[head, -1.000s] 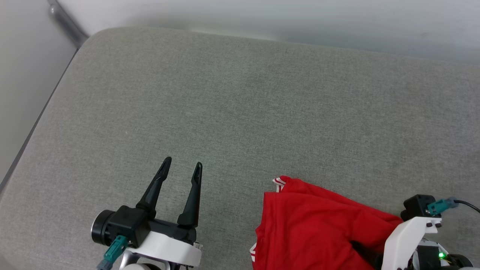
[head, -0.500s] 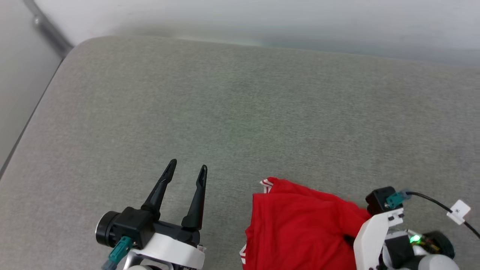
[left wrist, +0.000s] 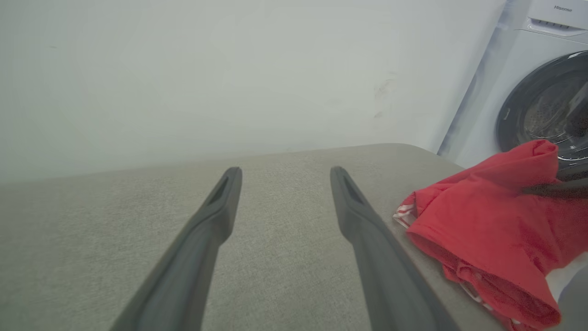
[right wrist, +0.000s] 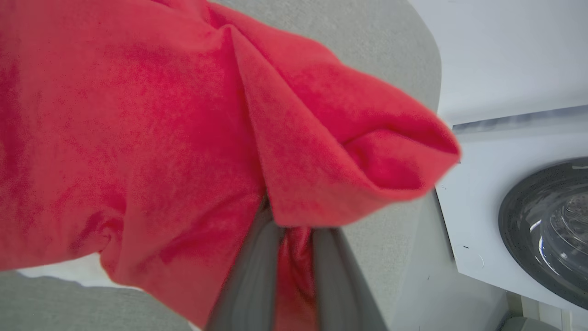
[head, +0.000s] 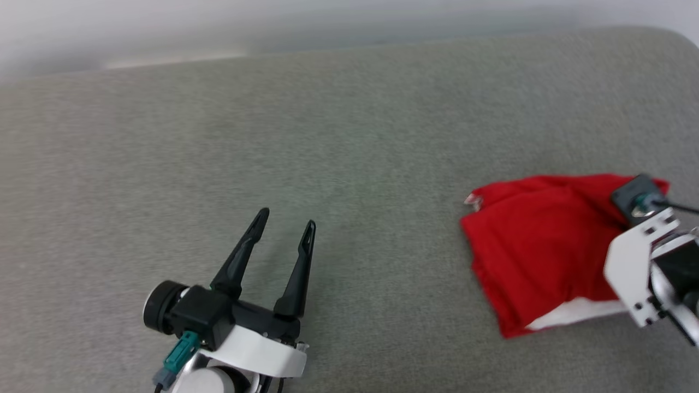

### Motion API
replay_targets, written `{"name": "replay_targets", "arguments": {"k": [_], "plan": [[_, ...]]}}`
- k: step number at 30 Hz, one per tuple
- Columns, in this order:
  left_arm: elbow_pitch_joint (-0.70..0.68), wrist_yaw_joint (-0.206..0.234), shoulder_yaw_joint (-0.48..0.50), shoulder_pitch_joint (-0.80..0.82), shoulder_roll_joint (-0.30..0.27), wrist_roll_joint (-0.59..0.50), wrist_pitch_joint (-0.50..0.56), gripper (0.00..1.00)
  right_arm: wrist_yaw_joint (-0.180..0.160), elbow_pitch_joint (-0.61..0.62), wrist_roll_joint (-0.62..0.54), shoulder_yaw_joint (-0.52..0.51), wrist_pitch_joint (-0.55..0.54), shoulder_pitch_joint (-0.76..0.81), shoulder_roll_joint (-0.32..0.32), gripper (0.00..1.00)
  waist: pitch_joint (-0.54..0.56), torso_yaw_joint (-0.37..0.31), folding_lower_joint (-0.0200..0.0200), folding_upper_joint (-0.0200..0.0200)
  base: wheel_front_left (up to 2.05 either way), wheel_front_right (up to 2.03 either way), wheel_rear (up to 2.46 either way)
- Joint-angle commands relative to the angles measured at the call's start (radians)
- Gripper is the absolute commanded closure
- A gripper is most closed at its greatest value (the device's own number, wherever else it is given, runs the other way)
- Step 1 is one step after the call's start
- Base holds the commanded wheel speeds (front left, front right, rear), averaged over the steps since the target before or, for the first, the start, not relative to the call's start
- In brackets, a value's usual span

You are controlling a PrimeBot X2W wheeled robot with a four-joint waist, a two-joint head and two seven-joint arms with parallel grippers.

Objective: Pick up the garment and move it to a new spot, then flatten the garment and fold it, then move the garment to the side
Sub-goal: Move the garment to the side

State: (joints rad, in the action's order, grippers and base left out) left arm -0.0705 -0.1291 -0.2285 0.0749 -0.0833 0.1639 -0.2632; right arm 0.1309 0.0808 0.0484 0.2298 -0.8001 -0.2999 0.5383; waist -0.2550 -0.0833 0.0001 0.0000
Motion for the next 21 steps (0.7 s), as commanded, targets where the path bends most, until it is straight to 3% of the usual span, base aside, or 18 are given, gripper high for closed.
{"name": "replay_targets", "arguments": {"k": [1, 12, 17, 18, 21], "plan": [[-0.003, -0.002, 0.0, 0.015, -0.005, -0.002, -0.002, 0.0, 0.0, -0.008, -0.007, -0.002, 0.009, -0.014, -0.002, 1.0, -0.07, -0.071, -0.0001, 0.0, 0.0, 0.0, 0.0], [-0.056, -0.002, 0.014, 0.07, -0.093, -0.021, -0.002, 0.0, -0.001, -0.274, -0.065, -0.116, 0.218, -0.104, 0.145, 1.0, -0.207, -0.158, -0.0001, 0.0, 0.0, 0.0, 0.0], [-0.083, -0.002, 0.023, 0.082, -0.121, -0.025, -0.002, 0.0, -0.001, -0.424, -0.073, -0.2, 0.328, -0.152, 0.171, 1.0, -0.26, -0.163, -0.0001, 0.0, 0.0, 0.0, 0.0], [-0.093, -0.002, 0.025, 0.09, -0.135, -0.026, -0.002, 0.0, -0.001, -0.509, -0.085, -0.243, 0.402, -0.19, 0.165, 1.0, -0.286, -0.161, -0.0001, 0.0, 0.0, 0.0, 0.0], [-0.102, -0.002, 0.027, 0.097, -0.148, -0.028, -0.002, 0.0, -0.001, -0.587, -0.107, -0.277, 0.466, -0.235, 0.155, 1.0, -0.311, -0.157, -0.0001, 0.0, 0.0, 0.0, 0.0]]}}
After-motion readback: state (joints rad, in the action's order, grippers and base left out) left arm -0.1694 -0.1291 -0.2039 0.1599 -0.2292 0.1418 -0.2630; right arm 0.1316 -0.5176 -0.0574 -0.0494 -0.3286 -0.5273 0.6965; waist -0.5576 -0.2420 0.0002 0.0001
